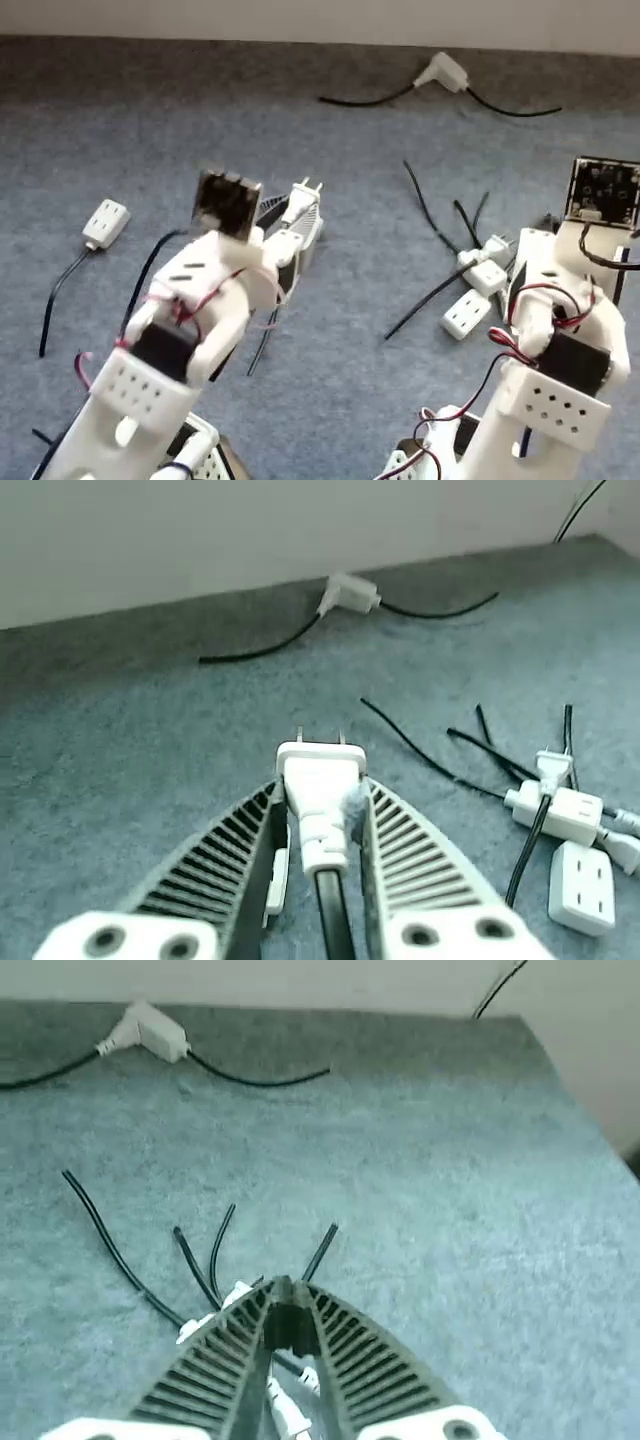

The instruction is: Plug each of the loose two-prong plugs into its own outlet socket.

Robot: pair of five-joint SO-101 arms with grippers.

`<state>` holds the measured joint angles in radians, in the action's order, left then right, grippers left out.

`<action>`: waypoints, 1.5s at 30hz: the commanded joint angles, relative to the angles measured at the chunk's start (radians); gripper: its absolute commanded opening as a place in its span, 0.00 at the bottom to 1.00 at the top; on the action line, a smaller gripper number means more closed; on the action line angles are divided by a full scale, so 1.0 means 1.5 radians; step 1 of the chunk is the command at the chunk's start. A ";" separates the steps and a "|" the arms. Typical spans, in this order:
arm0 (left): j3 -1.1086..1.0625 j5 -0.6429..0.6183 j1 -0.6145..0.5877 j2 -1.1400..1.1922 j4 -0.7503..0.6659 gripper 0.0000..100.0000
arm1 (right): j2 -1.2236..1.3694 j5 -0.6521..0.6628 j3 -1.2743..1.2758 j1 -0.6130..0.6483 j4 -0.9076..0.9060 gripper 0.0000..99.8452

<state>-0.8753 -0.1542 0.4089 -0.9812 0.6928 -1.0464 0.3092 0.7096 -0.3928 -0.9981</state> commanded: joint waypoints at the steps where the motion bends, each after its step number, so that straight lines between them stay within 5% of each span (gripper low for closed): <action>1: 0.162 0.005 -0.019 0.171 0.085 0.01 | 0.003 -0.037 0.082 -0.019 -0.002 0.01; 8: 0.455 0.028 -0.023 0.406 0.330 0.01 | 0.003 -0.044 0.269 -0.005 0.002 0.01; 14: 0.603 0.046 -0.049 0.565 0.428 0.01 | 0.003 -0.045 0.369 -0.008 0.002 0.01; 30: 0.683 0.046 -0.060 0.793 0.427 0.01 | 0.003 -0.100 0.508 -0.005 0.091 0.01; 45: 0.678 0.006 -0.067 0.835 0.357 0.01 | 0.003 -0.098 0.511 -0.005 0.092 0.01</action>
<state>0.1082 -0.1220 0.3230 0.2800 1.2635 -1.0464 0.1726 1.4784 -0.4066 -0.8784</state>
